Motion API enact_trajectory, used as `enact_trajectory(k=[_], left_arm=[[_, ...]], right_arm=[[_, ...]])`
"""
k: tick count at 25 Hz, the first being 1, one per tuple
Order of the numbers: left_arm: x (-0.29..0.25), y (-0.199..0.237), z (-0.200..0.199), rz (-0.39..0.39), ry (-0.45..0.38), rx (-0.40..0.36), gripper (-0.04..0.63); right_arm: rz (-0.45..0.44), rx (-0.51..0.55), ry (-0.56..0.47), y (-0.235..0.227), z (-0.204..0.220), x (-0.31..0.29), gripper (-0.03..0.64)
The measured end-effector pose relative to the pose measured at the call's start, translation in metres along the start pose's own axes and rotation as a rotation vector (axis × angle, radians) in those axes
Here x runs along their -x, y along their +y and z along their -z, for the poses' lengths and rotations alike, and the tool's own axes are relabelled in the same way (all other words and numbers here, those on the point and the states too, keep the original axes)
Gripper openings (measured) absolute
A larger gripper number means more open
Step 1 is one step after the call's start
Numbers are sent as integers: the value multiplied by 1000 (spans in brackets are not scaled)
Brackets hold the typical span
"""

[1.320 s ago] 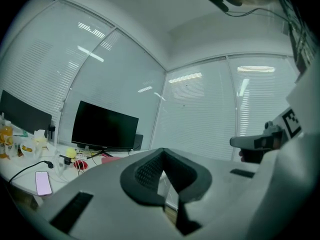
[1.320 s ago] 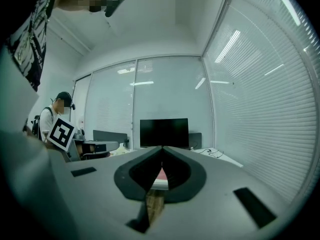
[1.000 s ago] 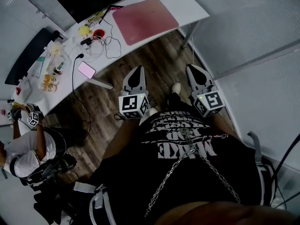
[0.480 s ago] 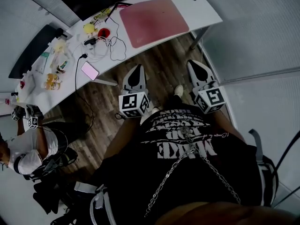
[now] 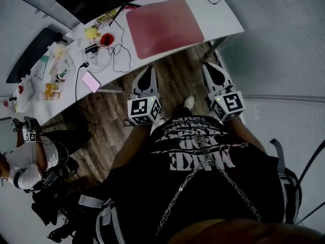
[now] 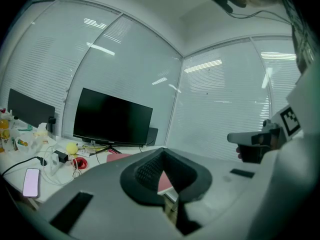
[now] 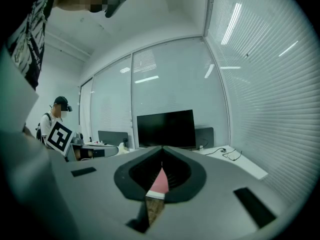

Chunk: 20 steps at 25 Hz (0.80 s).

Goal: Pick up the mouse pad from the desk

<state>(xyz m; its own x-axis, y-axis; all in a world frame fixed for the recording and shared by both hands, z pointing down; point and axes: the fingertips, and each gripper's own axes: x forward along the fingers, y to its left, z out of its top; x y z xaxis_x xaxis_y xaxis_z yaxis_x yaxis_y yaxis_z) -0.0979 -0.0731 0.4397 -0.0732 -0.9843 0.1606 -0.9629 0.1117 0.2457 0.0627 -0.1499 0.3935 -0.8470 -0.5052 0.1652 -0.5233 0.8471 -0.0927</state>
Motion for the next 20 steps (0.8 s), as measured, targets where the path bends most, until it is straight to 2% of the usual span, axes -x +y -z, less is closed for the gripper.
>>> enact_trajectory(k=[7,14,20], left_arm=[[-43,-11,-12,-47,-8,-15,5],[-91,-34,-31,-89,-53,-35,5],[-105,-44,-25,-132,-44,-46,5]], right_arm=[[-51,-6,-16,-45,-13,-22,0],[-84,-4,-41,-99,-31,-32,0],[-124,-29,-47,-131,-23,-44,0]])
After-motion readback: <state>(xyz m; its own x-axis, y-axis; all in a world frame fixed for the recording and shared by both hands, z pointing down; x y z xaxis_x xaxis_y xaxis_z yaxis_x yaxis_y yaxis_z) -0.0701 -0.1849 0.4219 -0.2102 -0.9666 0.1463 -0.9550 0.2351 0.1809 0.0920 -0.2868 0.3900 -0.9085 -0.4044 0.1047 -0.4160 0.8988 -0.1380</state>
